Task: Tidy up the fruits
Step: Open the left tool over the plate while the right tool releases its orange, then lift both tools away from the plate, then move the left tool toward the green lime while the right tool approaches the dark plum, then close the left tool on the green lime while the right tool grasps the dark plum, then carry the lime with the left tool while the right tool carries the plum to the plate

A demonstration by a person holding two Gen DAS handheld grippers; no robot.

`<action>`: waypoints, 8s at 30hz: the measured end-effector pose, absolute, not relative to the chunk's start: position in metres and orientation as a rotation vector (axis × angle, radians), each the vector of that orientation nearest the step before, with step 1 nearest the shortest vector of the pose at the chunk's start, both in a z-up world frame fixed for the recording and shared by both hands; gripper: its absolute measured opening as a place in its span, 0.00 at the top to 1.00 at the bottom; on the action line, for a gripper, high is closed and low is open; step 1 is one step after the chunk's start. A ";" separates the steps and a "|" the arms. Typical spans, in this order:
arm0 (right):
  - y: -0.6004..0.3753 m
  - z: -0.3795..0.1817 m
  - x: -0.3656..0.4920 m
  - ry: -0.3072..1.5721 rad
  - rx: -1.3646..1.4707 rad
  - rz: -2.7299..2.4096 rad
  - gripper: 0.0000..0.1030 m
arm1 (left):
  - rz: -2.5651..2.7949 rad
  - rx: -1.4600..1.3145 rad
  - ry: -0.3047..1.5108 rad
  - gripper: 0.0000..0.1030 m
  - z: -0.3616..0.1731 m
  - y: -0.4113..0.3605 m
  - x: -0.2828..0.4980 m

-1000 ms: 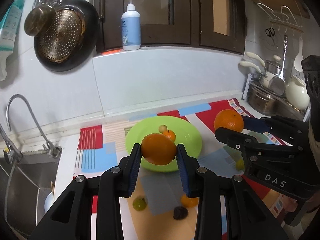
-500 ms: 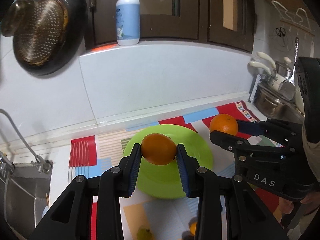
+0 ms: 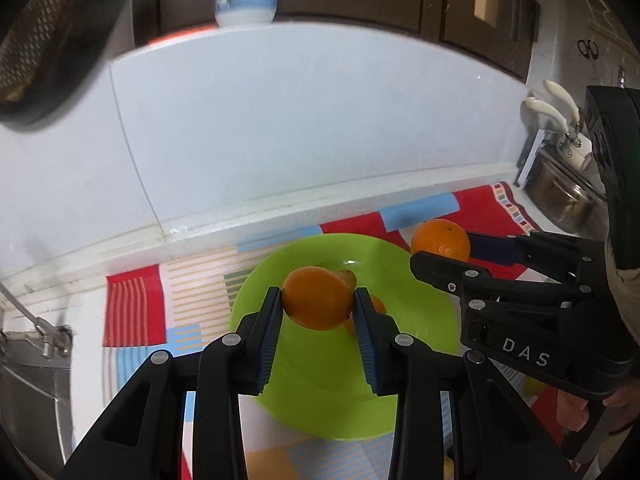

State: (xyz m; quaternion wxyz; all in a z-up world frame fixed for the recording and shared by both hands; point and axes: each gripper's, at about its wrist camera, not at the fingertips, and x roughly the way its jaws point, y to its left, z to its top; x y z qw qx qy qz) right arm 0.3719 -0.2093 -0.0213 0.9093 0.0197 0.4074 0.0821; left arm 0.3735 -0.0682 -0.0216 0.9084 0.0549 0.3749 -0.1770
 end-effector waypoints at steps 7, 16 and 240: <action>-0.214 -0.047 0.395 0.901 0.041 0.151 0.58 | -0.369 0.112 0.836 0.66 -0.048 -0.071 0.399; -0.217 -0.070 0.412 0.951 0.048 0.145 0.58 | -0.371 0.106 0.879 0.66 -0.067 -0.073 0.417; -0.195 -0.001 0.300 0.792 -0.010 0.258 0.69 | -0.314 0.133 0.736 0.73 -0.013 -0.063 0.308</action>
